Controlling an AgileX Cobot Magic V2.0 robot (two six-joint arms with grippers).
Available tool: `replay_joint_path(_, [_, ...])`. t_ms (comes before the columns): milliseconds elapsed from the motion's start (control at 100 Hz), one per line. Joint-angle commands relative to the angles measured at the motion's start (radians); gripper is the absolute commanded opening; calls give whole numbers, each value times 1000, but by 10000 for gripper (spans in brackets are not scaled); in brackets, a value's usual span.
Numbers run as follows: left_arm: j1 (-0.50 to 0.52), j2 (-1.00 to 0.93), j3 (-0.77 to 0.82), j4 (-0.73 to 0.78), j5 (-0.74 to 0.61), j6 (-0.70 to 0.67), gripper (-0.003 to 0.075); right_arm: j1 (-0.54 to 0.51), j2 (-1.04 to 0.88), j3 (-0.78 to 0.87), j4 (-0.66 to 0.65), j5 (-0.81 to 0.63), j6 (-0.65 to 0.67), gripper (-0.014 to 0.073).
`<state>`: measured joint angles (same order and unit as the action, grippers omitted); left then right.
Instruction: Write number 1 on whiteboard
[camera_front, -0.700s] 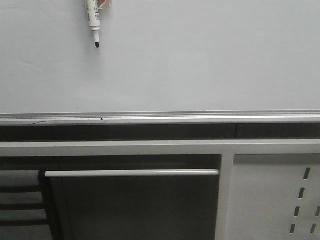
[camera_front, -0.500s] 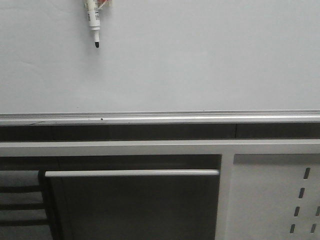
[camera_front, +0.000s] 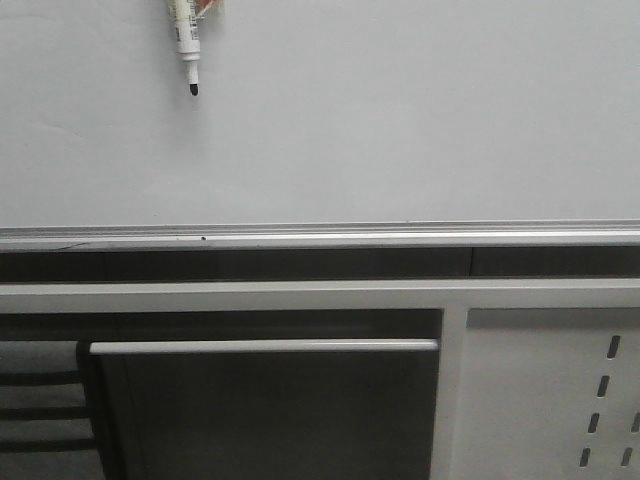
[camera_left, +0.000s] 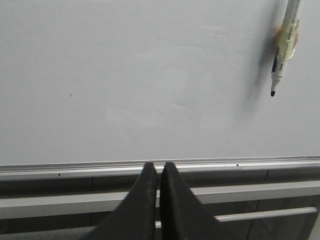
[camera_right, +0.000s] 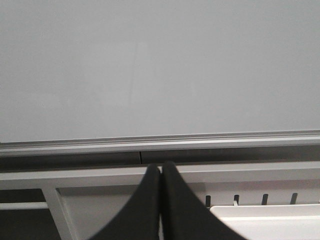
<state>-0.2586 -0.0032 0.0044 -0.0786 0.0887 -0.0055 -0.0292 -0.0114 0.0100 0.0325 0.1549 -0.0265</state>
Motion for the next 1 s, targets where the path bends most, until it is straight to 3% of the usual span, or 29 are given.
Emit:
replay_joint_path(0, [-4, -24, 40, -5, -83, -6, -20, -7, -15, 27, -7, -94, -8, -53])
replay_joint_path(410, [-4, -24, 40, -15, -89, -6, -20, -7, -15, 27, 14, -127, -8, -53])
replay_joint_path(620, [-4, -24, 40, -276, -94, -6, -20, -7, -15, 27, 331, -128, -2, -53])
replay_joint_path(770, [-4, -24, 32, -532, -109, -6, -20, -7, -15, 22, 630, -119, -2, -53])
replay_joint_path(880, [-5, -20, -24, -563, -60, -4, -20, -5, -10, -38, 640, -22, -2, -47])
replay_joint_path(990, [-5, 26, -150, -472, 68, 0, -20, -5, 36, -135, 610, 98, -2, -43])
